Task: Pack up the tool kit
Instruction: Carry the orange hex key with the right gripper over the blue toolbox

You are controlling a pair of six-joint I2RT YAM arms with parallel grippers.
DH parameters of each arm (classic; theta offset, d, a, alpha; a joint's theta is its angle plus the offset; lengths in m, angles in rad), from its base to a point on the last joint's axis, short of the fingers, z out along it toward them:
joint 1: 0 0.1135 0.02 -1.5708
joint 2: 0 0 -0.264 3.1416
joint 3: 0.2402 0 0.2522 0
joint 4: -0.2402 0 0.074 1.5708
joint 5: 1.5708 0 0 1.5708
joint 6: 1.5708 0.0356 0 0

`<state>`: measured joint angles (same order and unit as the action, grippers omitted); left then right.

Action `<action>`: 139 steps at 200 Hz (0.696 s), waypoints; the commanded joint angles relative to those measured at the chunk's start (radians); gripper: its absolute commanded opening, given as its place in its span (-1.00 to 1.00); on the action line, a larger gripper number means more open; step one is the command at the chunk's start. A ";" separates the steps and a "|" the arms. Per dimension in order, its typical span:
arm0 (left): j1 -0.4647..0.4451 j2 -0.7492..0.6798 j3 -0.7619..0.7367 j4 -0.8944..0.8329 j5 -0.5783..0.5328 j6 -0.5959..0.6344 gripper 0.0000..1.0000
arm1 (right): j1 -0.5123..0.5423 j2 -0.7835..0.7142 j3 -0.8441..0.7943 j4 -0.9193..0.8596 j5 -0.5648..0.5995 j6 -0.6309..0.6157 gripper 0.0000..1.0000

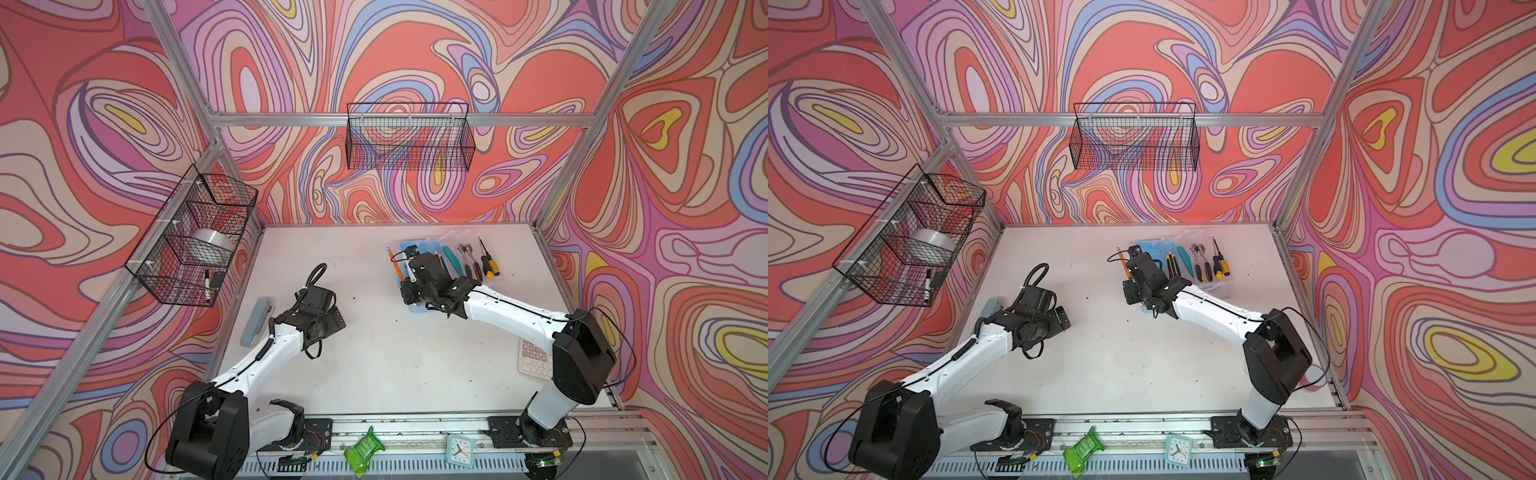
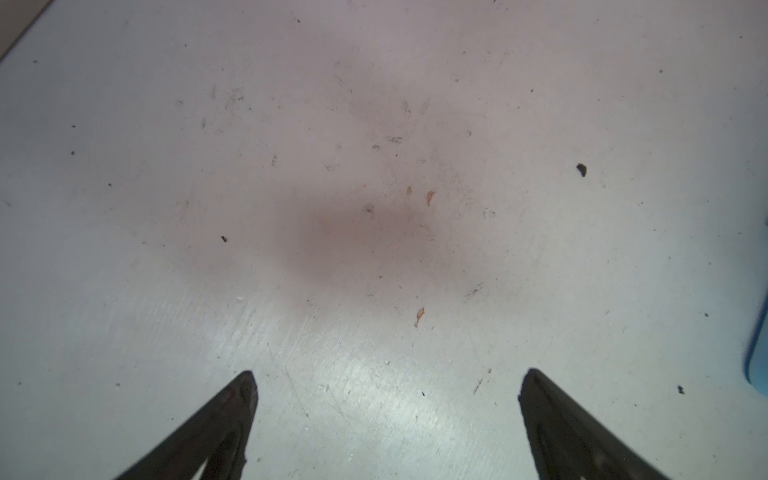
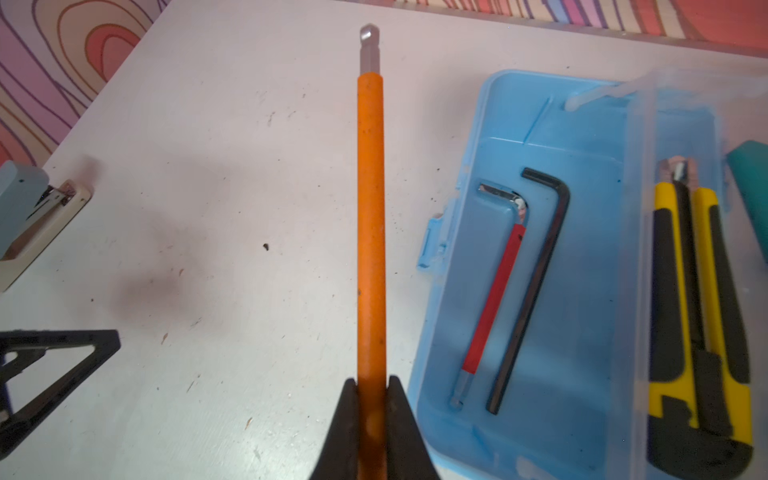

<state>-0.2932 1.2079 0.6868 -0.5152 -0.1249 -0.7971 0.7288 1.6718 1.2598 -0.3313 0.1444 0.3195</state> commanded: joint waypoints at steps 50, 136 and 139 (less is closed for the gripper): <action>-0.018 0.025 0.014 0.014 -0.022 -0.005 0.98 | -0.099 0.057 0.059 0.022 0.061 0.043 -1.00; -0.030 0.030 0.011 0.014 -0.031 -0.004 0.98 | -0.131 0.201 0.141 0.026 0.074 0.082 -1.00; -0.030 0.030 0.011 0.014 -0.031 -0.004 0.98 | -0.131 0.204 0.146 0.025 0.072 0.082 -1.00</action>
<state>-0.3157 1.2266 0.6868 -0.5030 -0.1322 -0.7971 0.6094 1.8496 1.3533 -0.3290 0.2073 0.3798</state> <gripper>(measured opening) 0.989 0.095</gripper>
